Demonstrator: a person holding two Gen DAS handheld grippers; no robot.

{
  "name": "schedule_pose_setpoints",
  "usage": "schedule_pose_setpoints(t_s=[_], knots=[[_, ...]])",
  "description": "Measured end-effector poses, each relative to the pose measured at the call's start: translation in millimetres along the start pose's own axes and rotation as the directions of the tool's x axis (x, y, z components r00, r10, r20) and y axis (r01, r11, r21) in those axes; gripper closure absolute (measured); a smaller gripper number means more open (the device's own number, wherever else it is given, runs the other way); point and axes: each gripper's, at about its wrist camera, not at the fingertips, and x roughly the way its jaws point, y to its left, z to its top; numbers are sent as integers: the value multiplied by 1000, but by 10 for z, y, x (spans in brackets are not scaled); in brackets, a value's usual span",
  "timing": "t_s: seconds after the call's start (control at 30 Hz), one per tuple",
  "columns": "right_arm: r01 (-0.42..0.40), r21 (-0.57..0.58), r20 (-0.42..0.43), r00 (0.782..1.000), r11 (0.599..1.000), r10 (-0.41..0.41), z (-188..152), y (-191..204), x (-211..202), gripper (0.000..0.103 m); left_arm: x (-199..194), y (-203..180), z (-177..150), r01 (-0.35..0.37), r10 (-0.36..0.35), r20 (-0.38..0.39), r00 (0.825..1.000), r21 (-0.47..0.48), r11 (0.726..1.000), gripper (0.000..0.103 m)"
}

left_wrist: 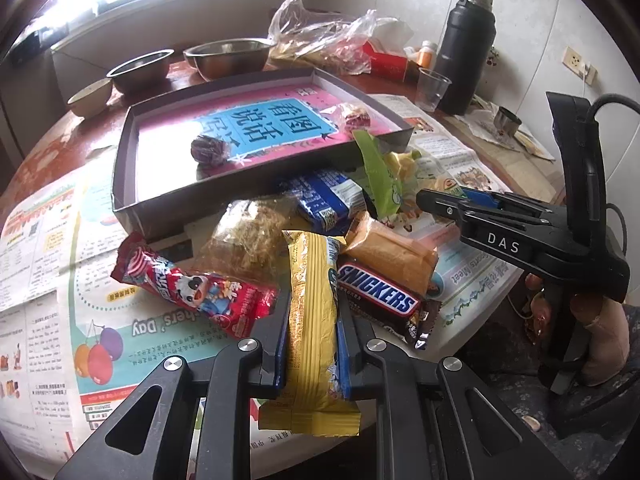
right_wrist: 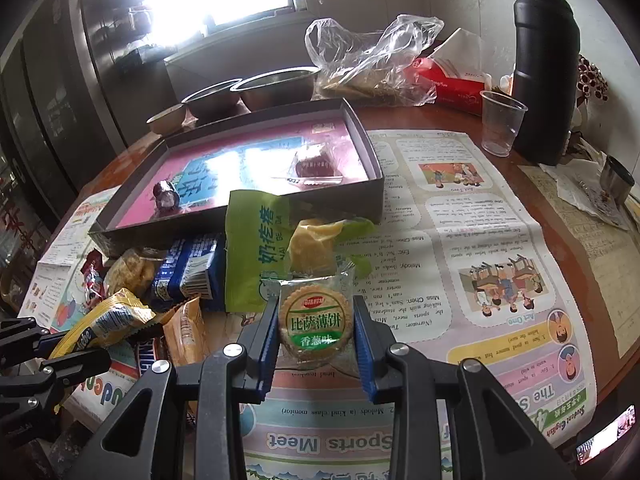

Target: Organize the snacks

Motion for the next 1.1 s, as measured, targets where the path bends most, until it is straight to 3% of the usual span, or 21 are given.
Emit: schedule_pose_setpoints(t_s=[0.73, 1.1], knots=[[-32, -11, 86, 996, 999, 33, 138, 56, -254, 69, -299, 231, 474, -46, 60, 137, 989, -106, 993, 83], [-60, -34, 152, 986, 998, 64, 398, 181, -408, 69, -340, 287, 654, -53, 78, 179, 981, -139, 989, 83]])
